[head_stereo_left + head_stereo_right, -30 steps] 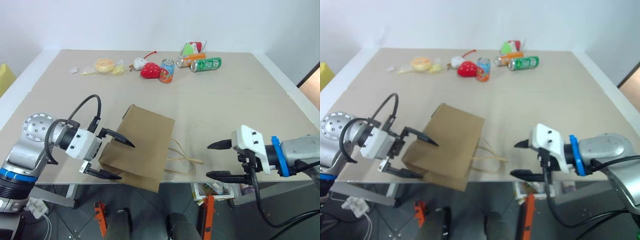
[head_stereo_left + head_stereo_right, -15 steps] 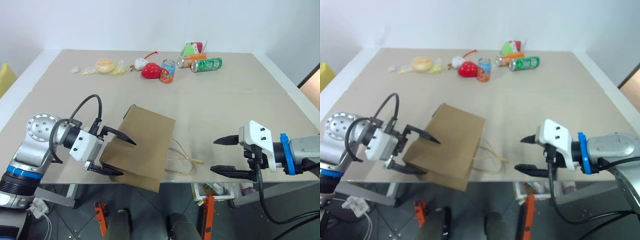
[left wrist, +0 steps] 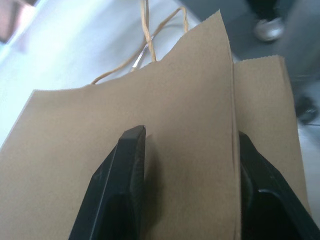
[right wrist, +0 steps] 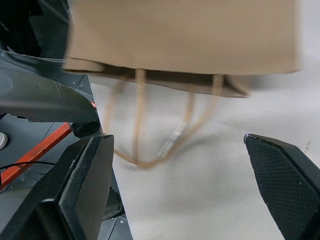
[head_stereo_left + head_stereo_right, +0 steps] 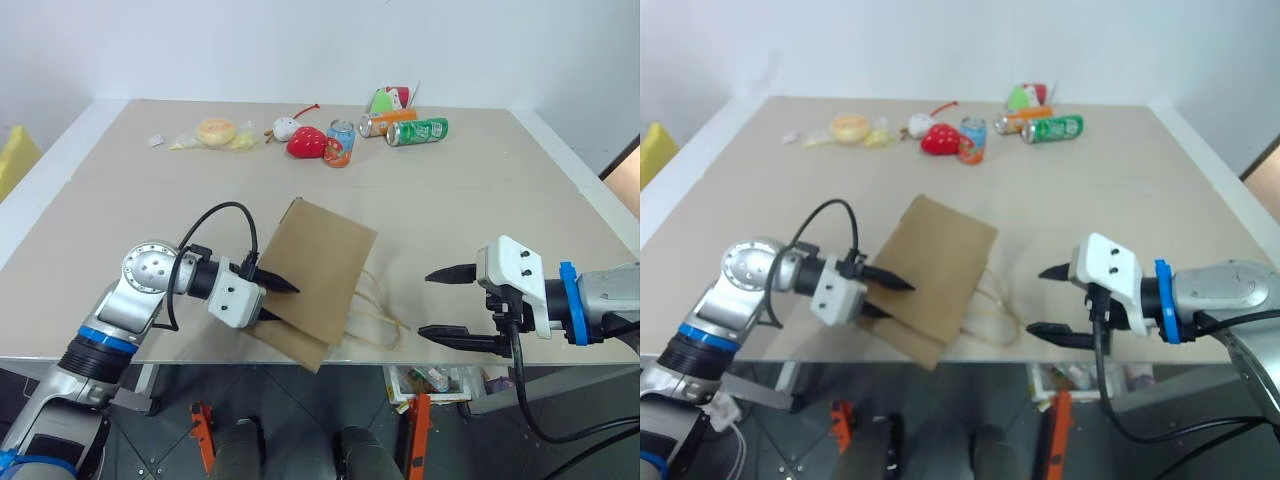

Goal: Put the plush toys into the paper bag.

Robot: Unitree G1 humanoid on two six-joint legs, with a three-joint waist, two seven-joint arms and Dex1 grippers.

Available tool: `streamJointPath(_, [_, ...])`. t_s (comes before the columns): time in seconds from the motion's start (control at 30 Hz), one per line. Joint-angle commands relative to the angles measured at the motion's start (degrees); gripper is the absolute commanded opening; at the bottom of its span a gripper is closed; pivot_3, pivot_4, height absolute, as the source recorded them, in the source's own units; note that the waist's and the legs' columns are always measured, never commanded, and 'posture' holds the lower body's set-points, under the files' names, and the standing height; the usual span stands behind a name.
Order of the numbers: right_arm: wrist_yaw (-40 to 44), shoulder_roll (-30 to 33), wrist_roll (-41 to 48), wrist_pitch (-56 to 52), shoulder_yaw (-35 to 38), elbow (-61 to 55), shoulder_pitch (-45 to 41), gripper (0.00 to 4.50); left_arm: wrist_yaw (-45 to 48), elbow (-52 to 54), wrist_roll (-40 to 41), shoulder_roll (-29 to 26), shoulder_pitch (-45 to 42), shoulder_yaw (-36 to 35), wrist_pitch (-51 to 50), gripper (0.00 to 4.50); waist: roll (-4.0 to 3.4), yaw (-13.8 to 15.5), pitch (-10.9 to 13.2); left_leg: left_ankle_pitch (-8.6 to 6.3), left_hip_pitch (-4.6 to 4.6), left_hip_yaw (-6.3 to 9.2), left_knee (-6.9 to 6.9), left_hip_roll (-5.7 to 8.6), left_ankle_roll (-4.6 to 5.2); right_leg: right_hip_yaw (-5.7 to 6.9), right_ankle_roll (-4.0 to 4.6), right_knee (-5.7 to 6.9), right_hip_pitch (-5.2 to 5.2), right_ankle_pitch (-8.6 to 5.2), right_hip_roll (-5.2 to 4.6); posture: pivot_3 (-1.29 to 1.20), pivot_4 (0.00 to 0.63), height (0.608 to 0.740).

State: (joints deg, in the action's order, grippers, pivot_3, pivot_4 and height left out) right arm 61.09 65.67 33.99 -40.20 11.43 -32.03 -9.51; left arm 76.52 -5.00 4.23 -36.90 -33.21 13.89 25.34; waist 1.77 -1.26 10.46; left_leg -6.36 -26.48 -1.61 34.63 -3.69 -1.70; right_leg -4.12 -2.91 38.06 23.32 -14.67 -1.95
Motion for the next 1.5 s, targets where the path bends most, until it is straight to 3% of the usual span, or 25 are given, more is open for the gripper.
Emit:
streamJointPath(0.03, [-0.1,0.1,-0.2,0.8,0.5,-0.3,-0.8,4.50,-3.8,-2.0,-1.7,1.1,-2.6,-0.4,2.6,1.99,0.00,0.0,0.0,0.00,0.00,0.00,0.00,0.00,0.00,0.00,0.00,0.00,0.00,0.00,0.00,0.00,0.150,0.740])
streamJointPath(0.27, [-0.3,0.0,-0.5,1.0,0.5,-0.3,-0.7,4.50,-5.2,-5.1,1.9,2.3,-4.9,-1.9,0.8,1.99,0.00,0.0,0.0,0.00,0.00,0.01,-0.02,0.00,0.00,0.01,-0.03,0.00,0.02,-0.01,0.02,0.00,0.150,0.740])
streamJointPath(0.57, [0.0,-0.2,-0.8,1.3,-0.3,0.4,-1.5,4.50,-2.7,-3.4,15.9,2.9,-8.8,-6.7,-14.1,1.99,0.00,0.0,0.0,0.01,-0.01,0.01,-0.01,0.00,0.01,0.01,-0.04,0.00,0.00,0.00,0.02,0.00,0.150,0.740])
streamJointPath(0.6, [-0.1,-0.3,-0.8,1.3,-0.4,0.5,-1.7,4.50,-2.3,-3.4,16.6,2.7,-9.1,-6.8,-15.8,2.51,0.00,0.0,0.0,0.01,-0.01,0.02,-0.01,0.00,0.01,0.01,-0.05,0.00,0.00,0.00,0.02,0.00,0.150,0.740])
streamJointPath(0.67, [-0.1,-0.5,-0.8,1.4,-0.5,0.5,-2.0,4.50,-0.8,-3.1,17.4,2.0,-8.7,-6.8,-17.3,2.92,0.00,0.0,0.0,0.01,-0.01,0.02,-0.01,0.00,0.02,0.01,-0.06,0.00,0.00,0.01,0.03,0.00,0.150,0.740])
streamJointPath(0.7, [-0.1,-0.6,-0.8,1.5,-0.6,0.6,-2.1,4.50,0.0,-2.9,17.7,1.7,-8.3,-6.8,-17.7,3.60,0.00,0.0,0.0,0.01,0.00,0.02,-0.01,0.00,0.02,0.01,-0.07,0.00,0.00,0.00,0.03,0.00,0.150,0.740])
streamJointPath(0.73, [-0.1,-0.6,-0.7,1.6,-0.6,0.7,-2.3,4.50,-0.3,-3.1,17.2,1.9,-8.1,-7.0,-17.0,3.79,0.00,0.0,0.0,0.01,0.00,0.02,-0.02,0.00,0.02,0.01,-0.08,0.00,0.00,-0.01,0.03,0.00,0.150,0.740])
streamJointPath(0.77, [-0.2,-0.7,-0.7,1.6,-0.7,0.8,-2.5,4.50,-0.3,-2.9,17.2,1.9,-7.9,-7.1,-17.3,4.38,0.00,0.0,0.0,0.01,0.00,0.02,-0.02,0.00,0.02,0.01,-0.08,0.00,0.00,-0.01,0.04,0.00,0.150,0.740])
streamJointPath(0.8, [-0.3,-0.7,-0.7,1.6,-0.7,0.8,-2.6,4.50,0.2,-2.6,17.4,1.7,-7.7,-7.0,-17.8,4.46,0.00,0.0,0.0,0.01,-0.01,0.02,-0.02,0.00,0.02,0.01,-0.08,0.00,0.01,-0.01,0.04,0.00,0.150,0.740])
streamJointPath(1.03, [0.0,-0.7,-0.7,1.9,-0.9,1.6,-3.7,4.50,5.0,-0.5,17.7,-0.1,-6.2,-6.6,-16.9,4.46,0.00,0.0,0.0,0.01,-0.01,0.02,-0.02,0.00,0.01,0.00,-0.06,0.00,0.00,0.00,0.04,0.00,0.150,0.740])
streamJointPath(1.23, [0.2,-0.7,-0.8,2.0,-0.9,1.9,-3.8,4.50,4.9,5.7,20.1,-0.7,-5.9,-6.8,-23.1,4.46,0.00,0.0,0.0,0.01,-0.02,0.02,-0.01,0.00,0.01,0.00,-0.06,0.00,0.00,-0.01,0.03,0.00,0.150,0.740])
streamJointPath(1.33, [0.1,-0.8,-0.8,2.1,-1.4,1.9,-4.2,4.50,-0.8,11.1,17.9,1.6,-10.8,-4.3,-29.8,4.46,0.01,0.0,0.0,0.01,-0.02,0.04,-0.01,0.00,0.02,0.01,-0.05,0.00,0.00,0.00,0.04,0.00,0.150,0.740])
streamJointPath(1.5, [-0.1,-1.2,-0.6,2.1,-1.6,1.9,-4.5,4.50,0.6,14.7,15.5,-0.1,-12.1,-0.6,-35.3,4.46,-0.01,-0.2,0.0,0.03,-0.05,0.00,0.04,0.04,0.05,-0.04,-0.14,0.00,-0.03,0.00,0.02,0.00,0.150,0.740])
